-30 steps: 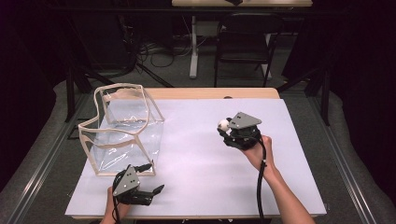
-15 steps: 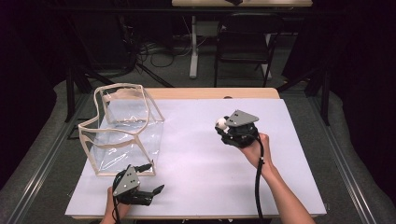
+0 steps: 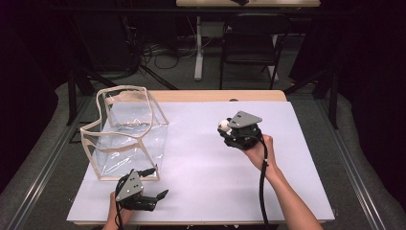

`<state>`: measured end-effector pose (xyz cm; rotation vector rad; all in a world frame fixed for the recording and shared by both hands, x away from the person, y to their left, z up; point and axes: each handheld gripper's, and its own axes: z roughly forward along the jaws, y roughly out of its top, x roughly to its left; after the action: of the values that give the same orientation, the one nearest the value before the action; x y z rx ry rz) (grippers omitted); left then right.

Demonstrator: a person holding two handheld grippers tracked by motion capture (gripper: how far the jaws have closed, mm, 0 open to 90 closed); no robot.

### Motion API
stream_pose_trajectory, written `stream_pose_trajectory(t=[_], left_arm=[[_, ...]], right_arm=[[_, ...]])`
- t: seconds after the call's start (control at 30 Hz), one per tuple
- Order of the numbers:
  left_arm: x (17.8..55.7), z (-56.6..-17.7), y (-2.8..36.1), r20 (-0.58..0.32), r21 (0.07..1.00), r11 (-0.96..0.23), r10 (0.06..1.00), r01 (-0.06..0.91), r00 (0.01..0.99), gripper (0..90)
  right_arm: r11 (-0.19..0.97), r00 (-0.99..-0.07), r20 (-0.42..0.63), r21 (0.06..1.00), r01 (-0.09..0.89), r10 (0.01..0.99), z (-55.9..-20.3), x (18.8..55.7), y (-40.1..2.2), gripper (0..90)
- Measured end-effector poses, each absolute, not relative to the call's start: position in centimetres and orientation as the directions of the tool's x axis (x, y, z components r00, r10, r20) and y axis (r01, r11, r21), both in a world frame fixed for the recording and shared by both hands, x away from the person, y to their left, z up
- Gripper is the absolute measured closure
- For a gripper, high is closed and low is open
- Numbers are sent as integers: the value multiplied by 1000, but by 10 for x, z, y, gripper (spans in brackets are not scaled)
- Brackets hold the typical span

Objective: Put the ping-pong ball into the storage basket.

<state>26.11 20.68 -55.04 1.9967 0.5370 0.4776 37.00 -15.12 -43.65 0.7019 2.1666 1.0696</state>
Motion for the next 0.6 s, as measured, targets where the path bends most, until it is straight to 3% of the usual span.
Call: stream_pose_trajectory(t=[0.6], left_arm=[[261, -550, 206, 107, 888, -428, 552, 171, 827, 162]], right_arm=[[532, -685, -285, 828, 176, 671, -432, 376, -142, 506]])
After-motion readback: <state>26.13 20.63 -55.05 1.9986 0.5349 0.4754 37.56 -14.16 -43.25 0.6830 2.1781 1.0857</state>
